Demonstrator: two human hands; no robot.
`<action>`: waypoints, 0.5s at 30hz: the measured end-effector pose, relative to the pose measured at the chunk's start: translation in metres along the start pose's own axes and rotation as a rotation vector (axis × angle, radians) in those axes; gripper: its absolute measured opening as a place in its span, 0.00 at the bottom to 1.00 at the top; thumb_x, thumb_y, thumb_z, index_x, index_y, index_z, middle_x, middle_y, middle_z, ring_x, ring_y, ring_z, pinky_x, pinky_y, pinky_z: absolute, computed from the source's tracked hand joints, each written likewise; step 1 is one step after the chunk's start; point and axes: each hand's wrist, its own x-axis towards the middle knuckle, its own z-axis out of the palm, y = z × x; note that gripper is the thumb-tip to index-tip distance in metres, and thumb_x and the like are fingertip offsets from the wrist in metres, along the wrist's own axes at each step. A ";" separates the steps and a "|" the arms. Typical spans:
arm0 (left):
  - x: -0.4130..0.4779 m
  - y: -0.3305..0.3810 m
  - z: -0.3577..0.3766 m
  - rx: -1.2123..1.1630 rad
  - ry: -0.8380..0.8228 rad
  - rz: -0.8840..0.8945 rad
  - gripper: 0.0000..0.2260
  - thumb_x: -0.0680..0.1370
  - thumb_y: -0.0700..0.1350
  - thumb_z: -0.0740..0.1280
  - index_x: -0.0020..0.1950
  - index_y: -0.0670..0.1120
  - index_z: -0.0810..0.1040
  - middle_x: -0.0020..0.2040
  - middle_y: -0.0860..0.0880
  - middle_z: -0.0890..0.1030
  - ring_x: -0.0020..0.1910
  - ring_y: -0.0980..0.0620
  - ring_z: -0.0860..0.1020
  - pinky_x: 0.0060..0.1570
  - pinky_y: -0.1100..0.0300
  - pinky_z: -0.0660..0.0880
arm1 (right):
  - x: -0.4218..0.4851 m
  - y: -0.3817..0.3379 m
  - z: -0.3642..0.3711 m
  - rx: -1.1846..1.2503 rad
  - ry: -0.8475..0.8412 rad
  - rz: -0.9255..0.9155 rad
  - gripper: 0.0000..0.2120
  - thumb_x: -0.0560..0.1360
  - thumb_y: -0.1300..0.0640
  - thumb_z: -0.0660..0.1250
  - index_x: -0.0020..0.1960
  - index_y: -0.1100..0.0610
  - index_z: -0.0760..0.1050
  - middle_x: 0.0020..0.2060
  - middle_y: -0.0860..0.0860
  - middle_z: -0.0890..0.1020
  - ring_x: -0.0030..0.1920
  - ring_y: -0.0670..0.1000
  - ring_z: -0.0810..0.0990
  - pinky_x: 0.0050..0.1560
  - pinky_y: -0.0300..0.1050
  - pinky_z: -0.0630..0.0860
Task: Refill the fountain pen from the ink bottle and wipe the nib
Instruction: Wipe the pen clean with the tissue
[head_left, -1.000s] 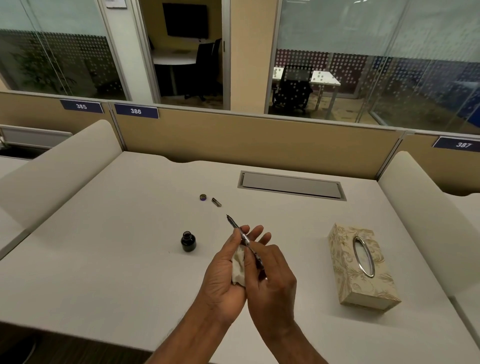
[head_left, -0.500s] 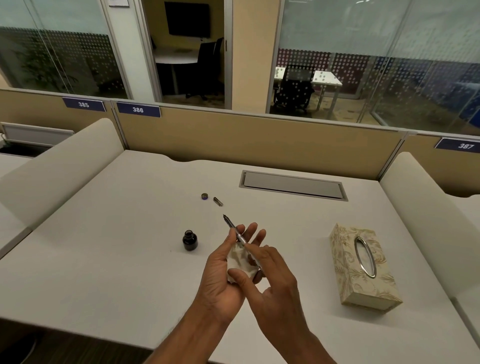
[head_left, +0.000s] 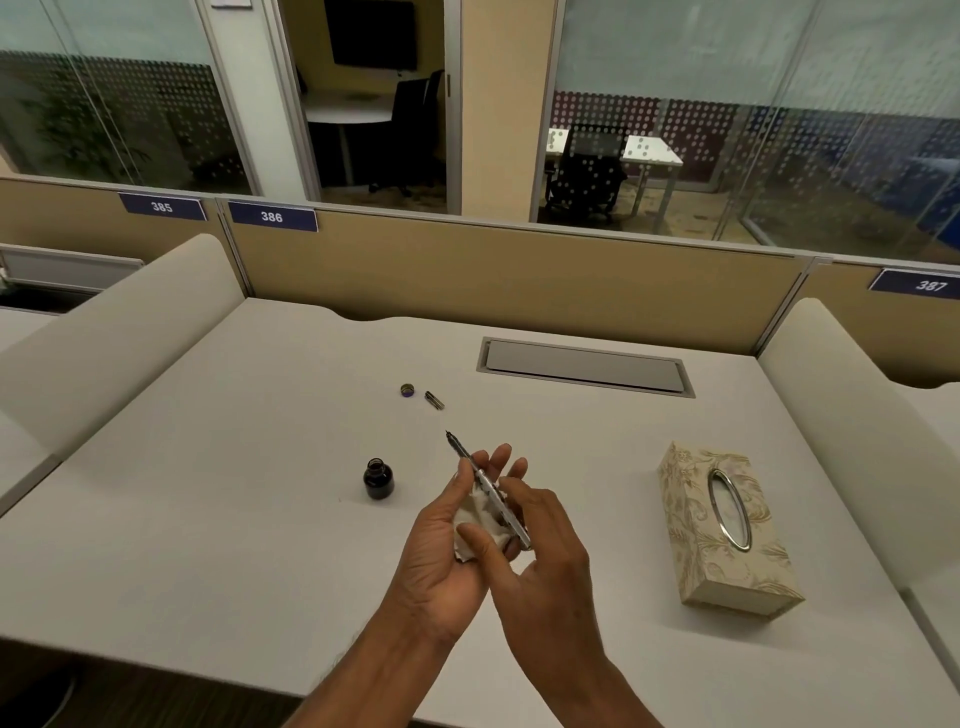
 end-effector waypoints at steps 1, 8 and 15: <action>0.001 0.002 0.000 -0.004 -0.001 0.004 0.11 0.83 0.47 0.62 0.56 0.45 0.84 0.66 0.43 0.82 0.67 0.44 0.79 0.67 0.43 0.73 | -0.001 0.000 -0.002 0.022 0.024 0.006 0.17 0.75 0.55 0.74 0.62 0.47 0.76 0.52 0.39 0.78 0.55 0.41 0.79 0.49 0.28 0.75; 0.009 -0.003 -0.005 -0.072 -0.001 0.023 0.11 0.84 0.45 0.61 0.57 0.42 0.81 0.66 0.42 0.82 0.66 0.41 0.79 0.73 0.40 0.66 | -0.005 0.005 -0.010 0.054 0.151 -0.019 0.06 0.76 0.60 0.70 0.52 0.53 0.80 0.46 0.44 0.82 0.48 0.47 0.82 0.45 0.32 0.79; 0.004 -0.008 -0.003 -0.101 -0.027 -0.018 0.09 0.82 0.45 0.64 0.55 0.44 0.82 0.61 0.44 0.84 0.68 0.42 0.78 0.76 0.38 0.62 | 0.000 0.005 -0.007 0.010 0.177 -0.037 0.04 0.78 0.61 0.69 0.50 0.54 0.81 0.41 0.43 0.83 0.43 0.44 0.82 0.41 0.29 0.76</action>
